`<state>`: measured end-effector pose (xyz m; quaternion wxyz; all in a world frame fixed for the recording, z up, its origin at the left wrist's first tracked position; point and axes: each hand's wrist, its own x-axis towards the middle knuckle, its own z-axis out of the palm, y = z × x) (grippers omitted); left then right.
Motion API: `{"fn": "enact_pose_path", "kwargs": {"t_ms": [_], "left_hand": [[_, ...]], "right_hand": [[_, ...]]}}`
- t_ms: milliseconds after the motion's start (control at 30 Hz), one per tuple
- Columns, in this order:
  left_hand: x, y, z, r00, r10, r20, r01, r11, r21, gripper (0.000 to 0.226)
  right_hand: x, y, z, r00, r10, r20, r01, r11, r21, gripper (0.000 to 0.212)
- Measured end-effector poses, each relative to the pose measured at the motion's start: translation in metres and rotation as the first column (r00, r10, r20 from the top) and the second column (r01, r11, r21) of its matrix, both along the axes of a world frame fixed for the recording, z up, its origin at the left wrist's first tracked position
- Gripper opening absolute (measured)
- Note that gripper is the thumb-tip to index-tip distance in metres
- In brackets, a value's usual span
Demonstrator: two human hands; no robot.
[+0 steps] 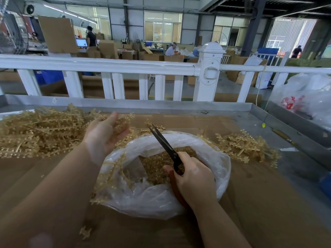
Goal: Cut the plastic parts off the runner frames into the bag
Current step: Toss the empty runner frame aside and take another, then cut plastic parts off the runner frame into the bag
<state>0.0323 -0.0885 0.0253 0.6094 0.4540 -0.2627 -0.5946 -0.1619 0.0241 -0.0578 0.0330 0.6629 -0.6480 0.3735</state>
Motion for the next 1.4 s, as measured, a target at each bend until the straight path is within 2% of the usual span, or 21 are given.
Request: {"fn": "enact_pose_path", "kwargs": {"t_ms": [100,200,267,300,367,433,467,567,700,733,767,800,833,867,933,967,1000,1067,1133,1233,1400], "left_hand": [[0.000,-0.001,-0.005,0.995,-0.096,-0.001,0.096,0.995,-0.034,0.017],[-0.002,-0.001,-0.006,0.998,-0.051,0.024,0.052,0.998,-0.030,0.013],[-0.005,0.002,-0.010,0.981,0.028,0.194,-0.012,0.996,-0.084,0.014],[-0.005,0.003,-0.014,0.928,0.071,0.365,-0.027,0.992,-0.126,0.012],[-0.004,0.006,-0.019,0.751,0.113,0.651,0.008,0.984,-0.180,0.016],[-0.003,0.008,-0.022,0.579,0.098,0.809,0.082,0.981,-0.177,0.023],[-0.002,0.009,-0.023,0.482,0.107,0.870,0.107,0.978,-0.179,0.019],[-0.003,0.011,-0.022,0.278,0.125,0.952,0.153,0.973,-0.172,0.006],[-0.006,0.006,-0.020,0.038,0.007,0.999,0.262,0.965,-0.017,0.020],[-0.007,0.005,-0.019,0.005,-0.005,1.000,0.282,0.959,0.004,0.021],[-0.010,0.005,-0.017,0.016,-0.006,1.000,0.304,0.953,0.001,0.021],[-0.012,0.005,-0.016,0.096,-0.003,0.995,0.325,0.945,-0.028,0.021],[-0.013,0.006,-0.015,0.240,-0.007,0.971,0.336,0.939,-0.077,0.022],[-0.014,0.009,-0.013,0.425,-0.021,0.905,0.329,0.935,-0.133,0.023],[-0.013,0.013,-0.005,0.769,-0.098,0.631,0.269,0.946,-0.181,0.023],[-0.012,0.015,-0.001,0.886,-0.153,0.438,0.249,0.953,-0.171,0.023],[-0.011,0.016,0.004,0.949,-0.200,0.243,0.242,0.957,-0.158,0.025],[-0.008,0.015,0.011,0.966,-0.258,-0.002,0.255,0.957,-0.141,0.027],[-0.009,0.018,0.011,0.946,-0.308,-0.099,0.293,0.946,-0.136,0.024],[-0.019,0.028,0.001,0.938,-0.335,-0.083,0.324,0.938,-0.125,0.027],[-0.032,0.041,-0.017,0.943,-0.287,-0.170,0.268,0.955,-0.123,0.024]], "right_hand": [[-0.001,-0.001,0.000,1.000,-0.002,-0.009,0.002,1.000,0.022,0.041],[-0.001,-0.001,0.000,1.000,0.002,-0.007,-0.001,0.999,0.034,0.041],[-0.001,-0.001,0.000,1.000,0.001,-0.004,-0.001,0.999,0.033,0.041],[-0.001,-0.001,0.000,1.000,0.000,-0.005,0.000,1.000,0.030,0.041],[-0.001,-0.001,0.000,1.000,0.001,-0.010,-0.001,1.000,0.028,0.040],[0.000,-0.001,0.000,1.000,0.003,-0.010,-0.002,1.000,0.028,0.040],[0.000,-0.001,0.000,1.000,0.003,-0.010,-0.002,1.000,0.028,0.039],[0.000,-0.001,0.000,1.000,-0.002,-0.007,0.002,1.000,0.022,0.038],[0.000,-0.001,0.000,1.000,0.003,-0.009,-0.002,1.000,0.024,0.039],[0.000,-0.001,-0.001,1.000,0.005,-0.005,-0.005,1.000,0.020,0.038],[-0.001,-0.001,-0.001,1.000,0.007,-0.002,-0.007,1.000,0.014,0.038],[-0.001,-0.001,-0.001,1.000,0.008,-0.001,-0.008,1.000,0.010,0.037],[-0.001,-0.001,-0.001,1.000,0.007,-0.002,-0.007,1.000,0.006,0.037],[-0.001,-0.001,-0.001,1.000,0.005,-0.002,-0.005,1.000,0.002,0.037],[0.000,-0.001,-0.001,1.000,0.000,0.003,0.000,1.000,-0.007,0.036],[0.000,-0.001,-0.001,1.000,-0.002,0.005,0.002,1.000,-0.011,0.036],[0.000,-0.001,-0.001,1.000,-0.003,0.004,0.003,1.000,-0.013,0.036],[0.000,-0.001,-0.001,1.000,-0.004,0.004,0.004,1.000,-0.012,0.037],[0.000,-0.001,-0.001,1.000,-0.008,0.013,0.008,1.000,-0.005,0.038],[0.001,0.000,0.000,0.999,-0.023,0.024,0.024,0.999,-0.038,0.036],[0.002,0.002,0.001,0.998,-0.029,0.054,0.033,0.998,-0.062,0.037]]}}
